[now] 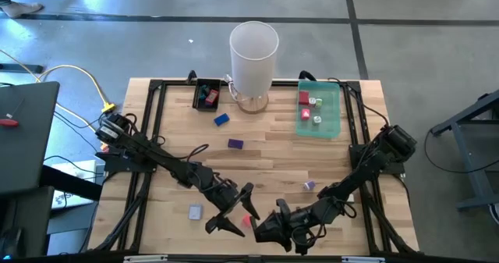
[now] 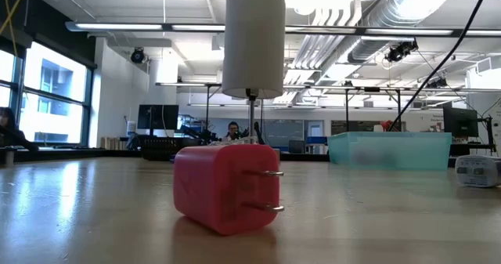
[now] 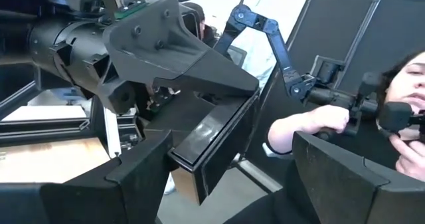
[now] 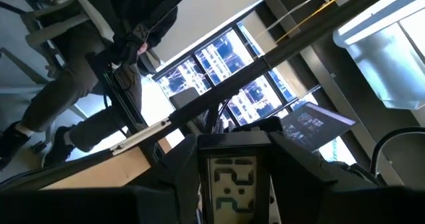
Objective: Pick & Place Office items
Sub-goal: Put the black digital clock into the black bin
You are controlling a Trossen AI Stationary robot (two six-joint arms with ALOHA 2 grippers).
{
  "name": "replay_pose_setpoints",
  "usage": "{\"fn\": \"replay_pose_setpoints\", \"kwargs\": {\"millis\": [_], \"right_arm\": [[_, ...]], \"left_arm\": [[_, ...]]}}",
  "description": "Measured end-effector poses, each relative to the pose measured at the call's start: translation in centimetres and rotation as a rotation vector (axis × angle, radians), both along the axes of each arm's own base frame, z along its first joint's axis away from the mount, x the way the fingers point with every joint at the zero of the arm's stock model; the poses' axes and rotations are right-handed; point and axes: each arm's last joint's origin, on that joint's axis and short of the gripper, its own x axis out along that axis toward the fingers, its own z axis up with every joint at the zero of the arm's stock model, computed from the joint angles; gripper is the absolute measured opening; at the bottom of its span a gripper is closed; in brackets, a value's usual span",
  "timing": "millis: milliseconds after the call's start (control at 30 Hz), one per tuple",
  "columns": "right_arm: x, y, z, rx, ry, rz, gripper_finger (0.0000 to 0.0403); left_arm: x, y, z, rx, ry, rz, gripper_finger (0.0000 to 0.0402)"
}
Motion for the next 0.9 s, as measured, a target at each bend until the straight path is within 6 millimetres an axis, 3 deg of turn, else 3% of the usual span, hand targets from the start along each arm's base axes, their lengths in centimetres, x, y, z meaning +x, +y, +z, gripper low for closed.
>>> {"fn": "replay_pose_setpoints", "kwargs": {"millis": [267, 900], "right_arm": [[-0.01, -0.01, 0.14, -0.005, -0.017, 0.007, 0.0148], [0.24, -0.33, 0.14, -0.002, -0.017, -0.003, 0.0149]], "left_arm": [[-0.14, -0.27, -0.01, 0.012, -0.009, -0.006, 0.0291], [-0.08, -0.20, -0.05, 0.014, -0.007, 0.015, 0.0191]]}}
